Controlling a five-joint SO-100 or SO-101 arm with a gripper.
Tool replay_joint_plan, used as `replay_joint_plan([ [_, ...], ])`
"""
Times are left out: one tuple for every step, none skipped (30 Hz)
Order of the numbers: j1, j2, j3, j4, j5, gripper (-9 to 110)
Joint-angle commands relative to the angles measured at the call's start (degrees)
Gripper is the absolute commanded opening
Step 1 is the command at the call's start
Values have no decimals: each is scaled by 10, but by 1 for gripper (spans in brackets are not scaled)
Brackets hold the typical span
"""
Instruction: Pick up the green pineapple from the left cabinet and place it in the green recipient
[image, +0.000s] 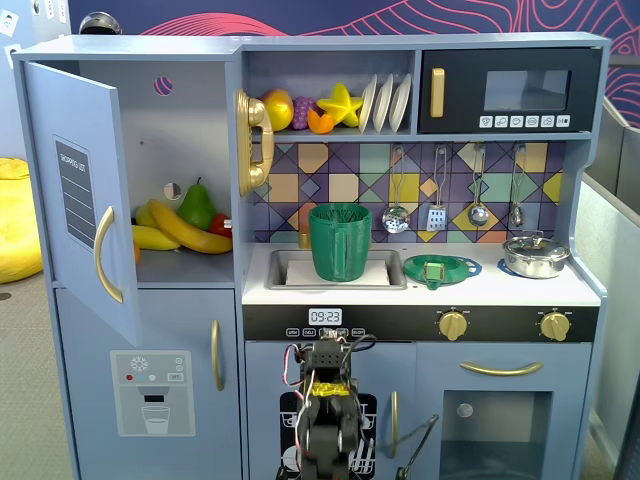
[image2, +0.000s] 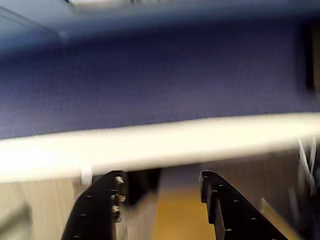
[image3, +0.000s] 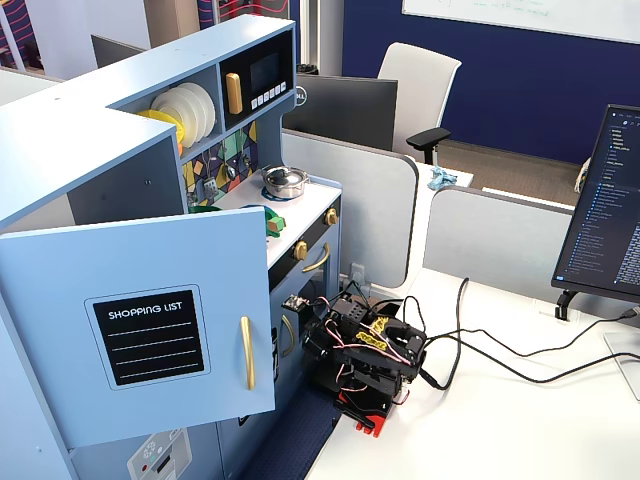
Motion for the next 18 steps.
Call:
replay_joint_plan([
  [-2, 8, 1, 87, 4, 11],
  [-2, 8, 1, 102, 6, 11],
  [-5, 8, 1, 114, 17, 11],
  [-11, 8, 1, 112, 44, 11],
  [-15, 8, 1, 111, 49, 11],
  [-17, 8, 1, 111, 49, 11],
  [-20, 8, 1, 111, 49, 11],
  [-23, 8, 1, 111, 50, 11],
  [-24, 8, 1, 111, 50, 11],
  [-24, 8, 1, 111, 53, 11],
  [-24, 8, 1, 110, 59, 11],
  [-24, 8, 1, 109, 61, 11],
  [-23, 8, 1, 110, 49, 12],
  [-23, 8, 1, 112, 32, 12],
  [-22, 8, 1, 113, 24, 12],
  [-22, 8, 1, 113, 26, 12],
  [-22, 8, 1, 113, 31, 12],
  [-22, 9, 1, 113, 30, 12],
])
